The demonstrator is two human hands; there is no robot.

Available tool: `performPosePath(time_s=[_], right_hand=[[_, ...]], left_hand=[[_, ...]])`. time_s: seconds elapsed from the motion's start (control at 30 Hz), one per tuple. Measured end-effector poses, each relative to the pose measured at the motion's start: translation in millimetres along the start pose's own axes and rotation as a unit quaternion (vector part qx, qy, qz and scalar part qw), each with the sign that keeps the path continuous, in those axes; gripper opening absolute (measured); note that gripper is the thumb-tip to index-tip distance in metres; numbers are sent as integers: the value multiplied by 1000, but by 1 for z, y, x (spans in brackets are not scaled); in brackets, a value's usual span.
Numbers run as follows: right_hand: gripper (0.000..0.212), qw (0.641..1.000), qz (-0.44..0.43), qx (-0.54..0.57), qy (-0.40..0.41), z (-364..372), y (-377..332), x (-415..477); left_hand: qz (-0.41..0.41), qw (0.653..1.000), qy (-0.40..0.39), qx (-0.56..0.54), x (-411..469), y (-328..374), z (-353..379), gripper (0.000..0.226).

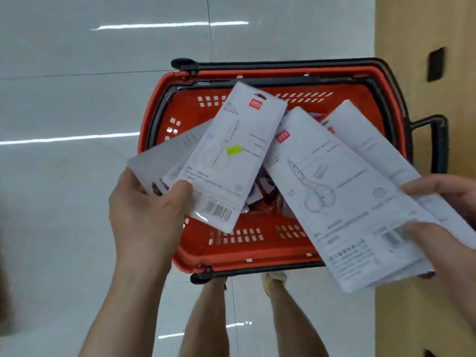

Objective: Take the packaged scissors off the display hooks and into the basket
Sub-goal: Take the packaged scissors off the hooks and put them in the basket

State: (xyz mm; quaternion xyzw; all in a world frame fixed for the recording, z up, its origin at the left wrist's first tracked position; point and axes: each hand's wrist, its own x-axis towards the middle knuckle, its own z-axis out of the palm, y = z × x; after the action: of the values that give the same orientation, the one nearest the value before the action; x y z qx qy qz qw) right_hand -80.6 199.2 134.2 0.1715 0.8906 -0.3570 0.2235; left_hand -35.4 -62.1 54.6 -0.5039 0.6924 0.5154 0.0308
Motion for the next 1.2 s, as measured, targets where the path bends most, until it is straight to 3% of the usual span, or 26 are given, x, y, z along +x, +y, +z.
performPosePath(time_s=[0.1, 0.2, 0.3, 0.37, 0.4, 0.47, 0.6, 0.7, 0.8, 0.9, 0.97, 1.03, 1.13, 1.2], right_hand=[[35, 996, -65, -34, 54, 9, 8, 9], [61, 972, -120, -201, 23, 43, 26, 25], [91, 939, -114, -320, -48, 82, 51, 36], [88, 927, -120, -351, -52, 100, 68, 39], [82, 928, -122, -351, -40, 106, 75, 40], [75, 939, -107, -324, -33, 112, 81, 43], [77, 968, -32, -232, -88, 118, 85, 51], [86, 963, -33, -225, -143, 121, 89, 48], [81, 969, -19, -163, -186, 113, 94, 53], [39, 979, 57, 14, -193, 98, 97, 73], [42, 983, 97, 59, -143, 101, 107, 87], [61, 988, 103, 23, -115, 112, 117, 96], [63, 989, 107, -29, -101, 125, 118, 107], [68, 980, 152, 52, -118, 126, 116, 112]], left_hand=[[89, 993, 48, 56, -9, 11, 6, 29], [239, 944, 67, 216, -23, 11, 22, 43], [373, 863, -18, 342, -29, -20, 53, 64], [411, 829, -127, 357, -29, -56, 76, 69], [393, 828, -183, 355, -32, -72, 85, 72], [308, 862, -254, 311, -35, -91, 98, 76], [151, 937, -284, 133, -19, -91, 112, 81], [-11, 937, -350, -16, -6, -75, 117, 73], [-7, 951, -310, 18, -9, -64, 130, 72], [30, 967, -242, 74, -11, -68, 141, 73], [21, 973, -216, 80, -11, -72, 144, 79], [8, 977, -201, 77, -12, -77, 144, 87], [5, 978, -204, 36, -12, -82, 139, 90], [0, 979, -201, 13, -10, -85, 131, 87]])
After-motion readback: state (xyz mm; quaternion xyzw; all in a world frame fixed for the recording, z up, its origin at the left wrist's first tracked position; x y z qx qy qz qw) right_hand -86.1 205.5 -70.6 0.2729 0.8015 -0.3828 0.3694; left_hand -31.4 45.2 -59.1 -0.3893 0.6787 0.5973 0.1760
